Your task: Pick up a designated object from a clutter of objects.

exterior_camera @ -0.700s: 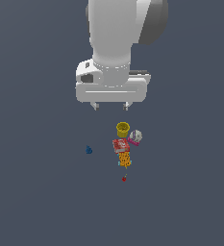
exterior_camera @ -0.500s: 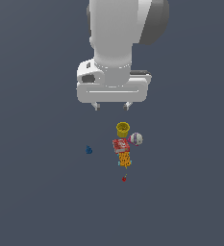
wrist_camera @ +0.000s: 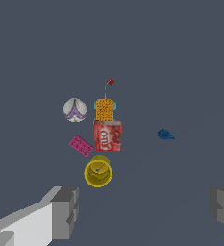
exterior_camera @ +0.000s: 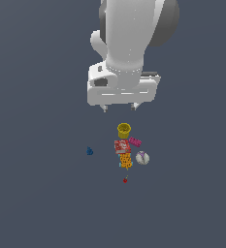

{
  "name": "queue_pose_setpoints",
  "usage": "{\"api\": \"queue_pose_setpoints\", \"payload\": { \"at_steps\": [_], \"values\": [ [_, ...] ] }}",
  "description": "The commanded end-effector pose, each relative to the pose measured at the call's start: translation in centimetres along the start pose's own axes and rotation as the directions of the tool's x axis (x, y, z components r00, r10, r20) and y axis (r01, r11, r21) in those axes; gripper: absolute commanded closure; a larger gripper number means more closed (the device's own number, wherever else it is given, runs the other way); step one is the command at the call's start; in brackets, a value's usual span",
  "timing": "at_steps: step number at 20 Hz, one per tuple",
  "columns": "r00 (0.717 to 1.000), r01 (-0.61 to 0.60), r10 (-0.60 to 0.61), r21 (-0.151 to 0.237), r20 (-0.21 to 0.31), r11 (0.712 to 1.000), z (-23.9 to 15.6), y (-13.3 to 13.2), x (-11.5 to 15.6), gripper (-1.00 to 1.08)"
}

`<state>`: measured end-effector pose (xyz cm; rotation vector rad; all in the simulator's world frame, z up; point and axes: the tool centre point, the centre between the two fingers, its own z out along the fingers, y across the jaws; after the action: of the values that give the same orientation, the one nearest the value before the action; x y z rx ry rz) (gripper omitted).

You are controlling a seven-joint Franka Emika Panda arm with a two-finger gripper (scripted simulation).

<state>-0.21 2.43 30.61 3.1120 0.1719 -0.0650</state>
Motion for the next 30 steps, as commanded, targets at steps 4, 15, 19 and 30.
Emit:
{"api": "queue_pose_setpoints", "payload": {
  "at_steps": [4, 15, 19, 30],
  "values": [
    [1.000, 0.003, -0.003, 0.000, -0.001, 1.000, 1.1, -0.1, 0.3, -0.92],
    [1.000, 0.019, -0.019, 0.005, -0.014, 1.000, 7.8, -0.9, 1.6, -0.92],
    [0.999, 0.028, -0.027, 0.008, -0.022, 1.000, 11.6, -1.4, 1.8, -0.92],
    [0.998, 0.046, -0.045, 0.017, -0.039, 0.999, 20.0, -2.5, 1.2, -0.92]
  ]
}}
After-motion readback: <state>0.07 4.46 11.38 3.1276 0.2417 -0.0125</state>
